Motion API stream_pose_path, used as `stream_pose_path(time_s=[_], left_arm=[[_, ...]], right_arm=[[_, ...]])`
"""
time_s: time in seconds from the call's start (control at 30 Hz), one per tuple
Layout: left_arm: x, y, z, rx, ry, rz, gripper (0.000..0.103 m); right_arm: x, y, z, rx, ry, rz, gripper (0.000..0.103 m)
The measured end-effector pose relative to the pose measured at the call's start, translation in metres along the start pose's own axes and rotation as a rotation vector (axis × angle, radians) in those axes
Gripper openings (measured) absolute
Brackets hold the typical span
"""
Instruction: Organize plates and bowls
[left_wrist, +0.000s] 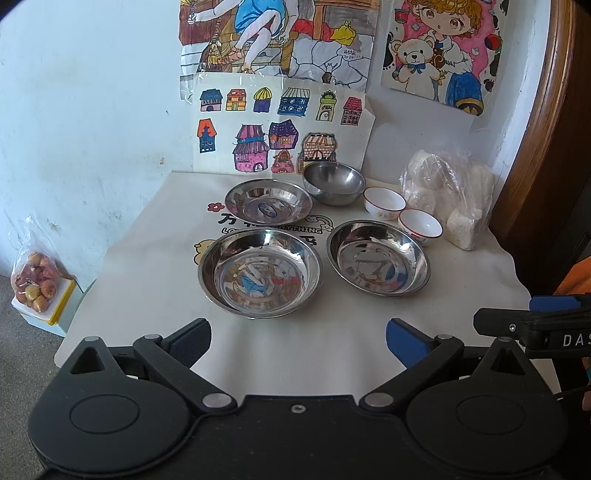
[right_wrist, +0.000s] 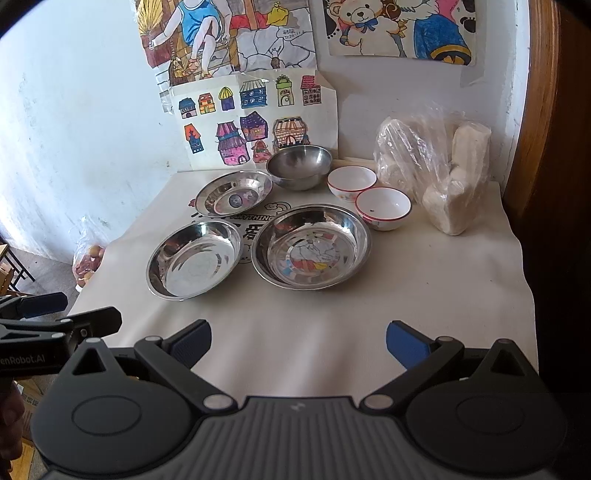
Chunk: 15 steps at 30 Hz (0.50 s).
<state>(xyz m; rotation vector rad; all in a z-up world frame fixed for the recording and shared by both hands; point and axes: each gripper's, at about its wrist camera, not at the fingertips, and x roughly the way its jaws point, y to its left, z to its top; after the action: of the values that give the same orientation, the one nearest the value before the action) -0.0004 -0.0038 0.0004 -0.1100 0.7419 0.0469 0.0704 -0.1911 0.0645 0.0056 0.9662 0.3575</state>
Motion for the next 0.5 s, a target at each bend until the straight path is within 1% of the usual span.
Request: stream_pose_path(time_s=[0.5], left_arm=[[0.0049, 0.0019, -0.0048, -0.003, 0.007, -0.004, 0.101]], right_arm=[[0.0061, 0.0001, 0.0017, 0.000, 0.006, -0.001, 0.103]])
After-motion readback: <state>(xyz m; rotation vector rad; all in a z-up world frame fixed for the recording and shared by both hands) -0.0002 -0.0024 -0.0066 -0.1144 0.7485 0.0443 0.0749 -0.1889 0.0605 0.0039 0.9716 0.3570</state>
